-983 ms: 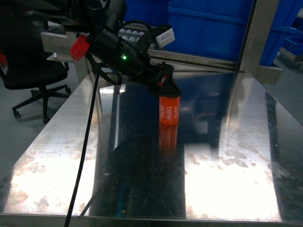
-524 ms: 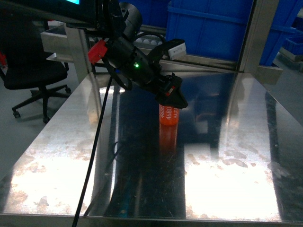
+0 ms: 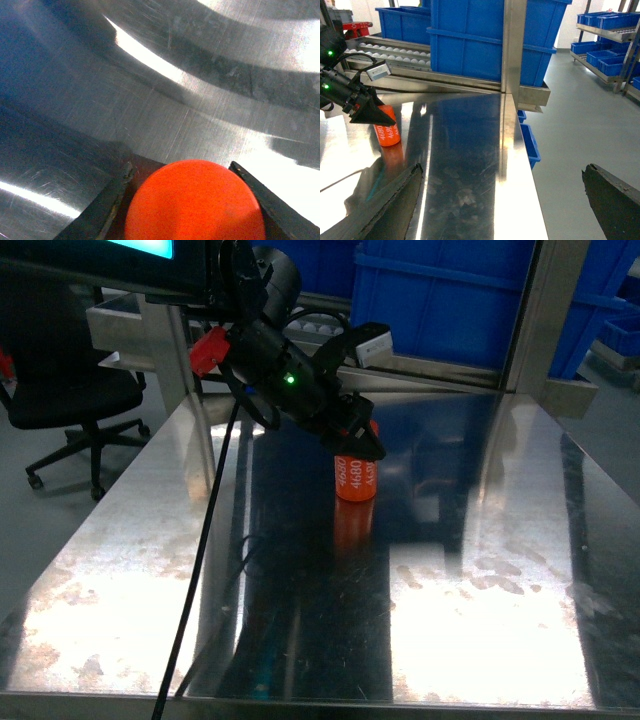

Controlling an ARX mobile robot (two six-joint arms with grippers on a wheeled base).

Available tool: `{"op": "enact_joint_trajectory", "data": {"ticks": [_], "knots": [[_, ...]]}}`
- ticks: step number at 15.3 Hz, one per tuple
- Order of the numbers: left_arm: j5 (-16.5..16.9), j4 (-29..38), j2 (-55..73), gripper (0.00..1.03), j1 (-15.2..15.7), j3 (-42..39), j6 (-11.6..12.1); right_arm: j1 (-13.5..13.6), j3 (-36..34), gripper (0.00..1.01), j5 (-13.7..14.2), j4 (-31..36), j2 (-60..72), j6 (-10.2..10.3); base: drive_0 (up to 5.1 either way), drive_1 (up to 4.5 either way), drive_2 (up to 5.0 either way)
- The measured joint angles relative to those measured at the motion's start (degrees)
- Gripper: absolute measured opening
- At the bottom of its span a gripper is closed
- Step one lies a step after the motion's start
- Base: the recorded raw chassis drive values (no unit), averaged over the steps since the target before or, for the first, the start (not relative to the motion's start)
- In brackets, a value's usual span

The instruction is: Pick capacitor and pack into box

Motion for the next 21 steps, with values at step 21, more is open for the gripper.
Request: {"op": "enact_joint_trajectory", "data": {"ticks": [21], "knots": [[-40.6, 79.6, -76.2, 0.44, 9.2, -103.2, -36.3, 0.0, 0.0, 0.98, 0.0, 0.0, 0.0, 0.0, 0.0, 0.00, 0.0]]}}
